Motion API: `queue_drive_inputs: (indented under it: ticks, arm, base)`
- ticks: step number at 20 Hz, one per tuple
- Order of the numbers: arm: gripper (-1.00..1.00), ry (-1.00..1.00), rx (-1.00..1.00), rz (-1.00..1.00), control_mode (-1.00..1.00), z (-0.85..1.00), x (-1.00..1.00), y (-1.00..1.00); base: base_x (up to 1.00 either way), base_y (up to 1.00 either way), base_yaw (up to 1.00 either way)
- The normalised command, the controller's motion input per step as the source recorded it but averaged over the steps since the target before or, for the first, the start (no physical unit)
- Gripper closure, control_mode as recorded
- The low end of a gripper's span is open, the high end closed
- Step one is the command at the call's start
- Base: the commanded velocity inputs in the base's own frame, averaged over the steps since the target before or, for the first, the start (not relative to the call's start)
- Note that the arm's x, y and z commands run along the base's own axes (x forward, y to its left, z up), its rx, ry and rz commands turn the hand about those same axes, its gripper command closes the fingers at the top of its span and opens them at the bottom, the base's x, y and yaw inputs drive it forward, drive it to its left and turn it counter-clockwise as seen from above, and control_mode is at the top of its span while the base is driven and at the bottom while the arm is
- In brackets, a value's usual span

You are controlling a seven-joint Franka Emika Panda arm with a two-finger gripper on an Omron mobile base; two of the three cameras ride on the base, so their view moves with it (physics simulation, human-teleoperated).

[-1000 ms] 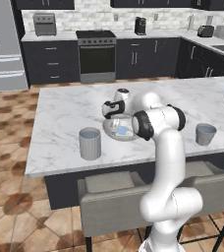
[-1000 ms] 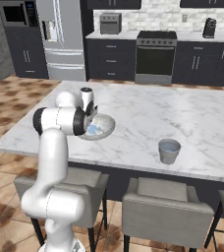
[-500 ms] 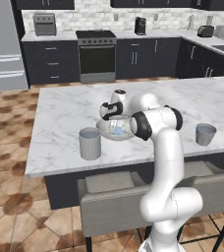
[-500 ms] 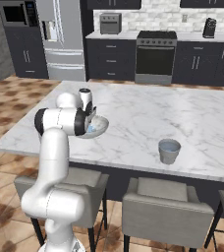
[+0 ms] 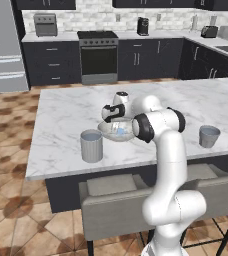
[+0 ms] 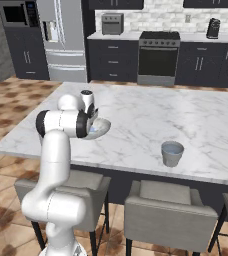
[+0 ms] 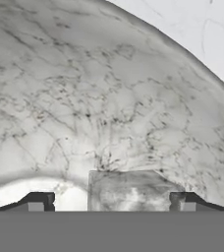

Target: There are four ice cubes in the ice bowl. Place two ice cubes in each glass of water.

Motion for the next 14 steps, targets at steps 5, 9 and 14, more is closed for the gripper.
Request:
queue_drive_inputs:
  ticks: [5,9,14]
  arm:
    - [1.0,0.0,0.0,-0.01,-1.0,-0.13,-0.05,-0.18]
    - [1.0,0.05,0.0,-0.15,-1.0,-0.02,-0.03,-0.01]
    - [1.0,0.05,0.0,-0.18,-1.0,0.0,0.0,0.0]
  base:
    - [0.0,0.0,0.0]
    - [0.0,0.0,0.0]
    - [0.0,0.0,0.0]
